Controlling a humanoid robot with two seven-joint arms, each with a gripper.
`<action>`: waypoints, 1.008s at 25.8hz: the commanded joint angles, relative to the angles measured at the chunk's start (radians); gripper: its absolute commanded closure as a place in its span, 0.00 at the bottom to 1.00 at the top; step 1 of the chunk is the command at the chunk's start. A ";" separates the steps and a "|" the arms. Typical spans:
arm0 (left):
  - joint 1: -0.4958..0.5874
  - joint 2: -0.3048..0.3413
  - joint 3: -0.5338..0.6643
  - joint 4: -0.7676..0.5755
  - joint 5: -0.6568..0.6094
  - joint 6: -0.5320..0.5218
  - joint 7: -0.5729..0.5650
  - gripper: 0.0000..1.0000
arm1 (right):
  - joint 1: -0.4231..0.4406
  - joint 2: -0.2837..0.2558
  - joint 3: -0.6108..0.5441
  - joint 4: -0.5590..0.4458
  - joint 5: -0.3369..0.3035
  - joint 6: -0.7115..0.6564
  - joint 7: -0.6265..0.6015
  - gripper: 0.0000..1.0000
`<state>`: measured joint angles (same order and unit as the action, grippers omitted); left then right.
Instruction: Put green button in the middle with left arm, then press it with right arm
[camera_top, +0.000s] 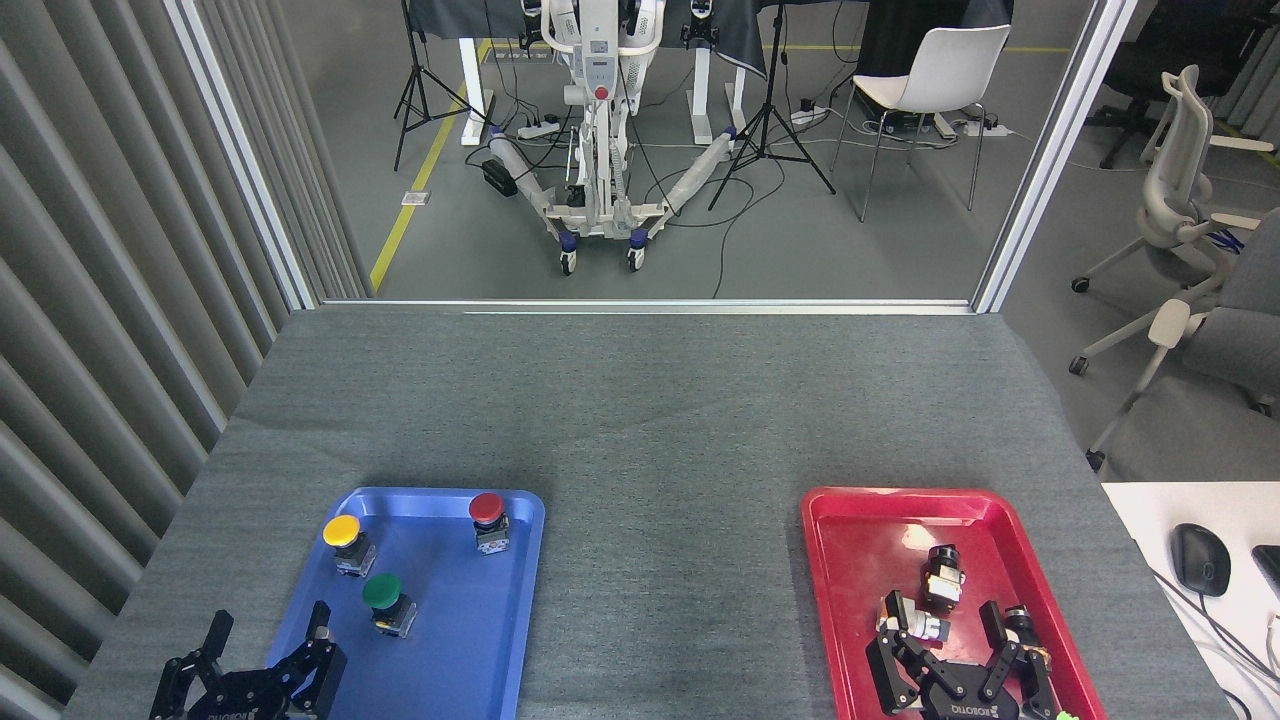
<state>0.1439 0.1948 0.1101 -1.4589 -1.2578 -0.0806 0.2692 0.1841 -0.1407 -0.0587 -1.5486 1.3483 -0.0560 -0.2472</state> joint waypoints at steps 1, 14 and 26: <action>-0.004 0.002 0.000 0.008 0.006 -0.001 -0.001 0.00 | 0.000 0.006 -0.007 0.008 -0.008 -0.021 -0.001 0.00; -0.018 0.002 0.003 -0.023 0.009 -0.027 -0.088 0.00 | 0.006 0.004 -0.009 -0.008 0.080 -0.004 0.023 0.00; -0.010 -0.003 0.002 -0.023 0.009 -0.033 -0.059 0.00 | 0.014 -0.003 0.097 -0.068 0.086 0.050 0.037 0.00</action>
<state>0.1331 0.1941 0.1123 -1.4805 -1.2496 -0.1148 0.2081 0.1990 -0.1370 0.0105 -1.5950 1.4394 -0.0286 -0.2132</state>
